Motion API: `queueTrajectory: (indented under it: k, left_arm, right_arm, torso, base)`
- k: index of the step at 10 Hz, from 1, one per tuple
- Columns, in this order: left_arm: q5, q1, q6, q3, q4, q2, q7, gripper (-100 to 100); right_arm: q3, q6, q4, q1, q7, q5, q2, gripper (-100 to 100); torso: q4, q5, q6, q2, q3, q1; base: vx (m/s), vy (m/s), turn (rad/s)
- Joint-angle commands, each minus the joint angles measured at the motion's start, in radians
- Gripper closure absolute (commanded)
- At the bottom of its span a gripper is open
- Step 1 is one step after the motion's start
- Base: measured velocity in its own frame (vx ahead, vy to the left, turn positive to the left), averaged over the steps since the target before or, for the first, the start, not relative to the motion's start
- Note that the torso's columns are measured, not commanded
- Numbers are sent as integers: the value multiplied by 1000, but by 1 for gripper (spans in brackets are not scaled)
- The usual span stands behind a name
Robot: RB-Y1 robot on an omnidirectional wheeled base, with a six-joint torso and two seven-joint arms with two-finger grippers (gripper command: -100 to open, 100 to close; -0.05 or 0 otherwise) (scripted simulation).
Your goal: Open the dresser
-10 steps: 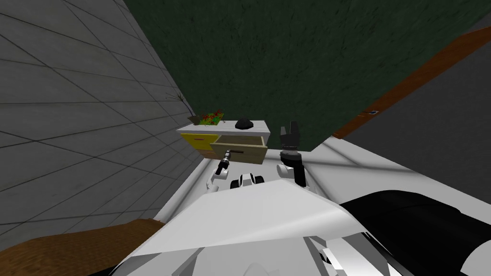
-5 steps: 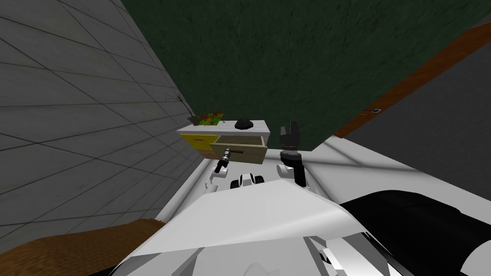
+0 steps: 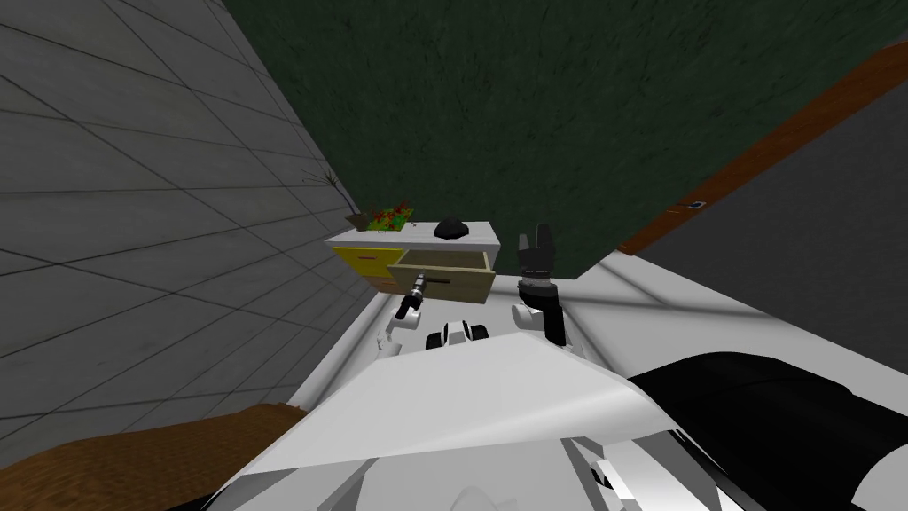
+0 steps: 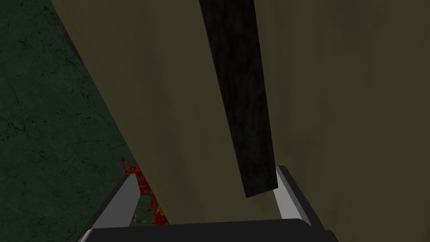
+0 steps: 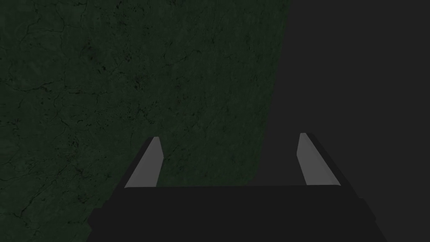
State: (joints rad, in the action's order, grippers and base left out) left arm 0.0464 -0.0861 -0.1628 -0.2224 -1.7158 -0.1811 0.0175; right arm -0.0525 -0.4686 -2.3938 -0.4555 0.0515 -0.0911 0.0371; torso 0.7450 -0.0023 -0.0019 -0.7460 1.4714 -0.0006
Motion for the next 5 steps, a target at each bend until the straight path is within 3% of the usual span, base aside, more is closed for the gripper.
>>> queueTrajectory:
  k: [1, 5]
  left_arm:
    - [0, -2, -2, -1, 3, 0, 0, 0]
    - [-1, -6, -5, -1, 8, 0, 1, 0]
  right_arm:
    - [0, 0, 0, 0, 0, 0, 0, 0]
    - [0, 0, 0, 0, 0, 0, 0, 0]
  torso:
    - [-2, 1, 1, 2, 1, 0]
    - [-6, 2, 2, 7, 4, 0]
  base:
    - [0, 0, 0]
    - [0, 0, 0]
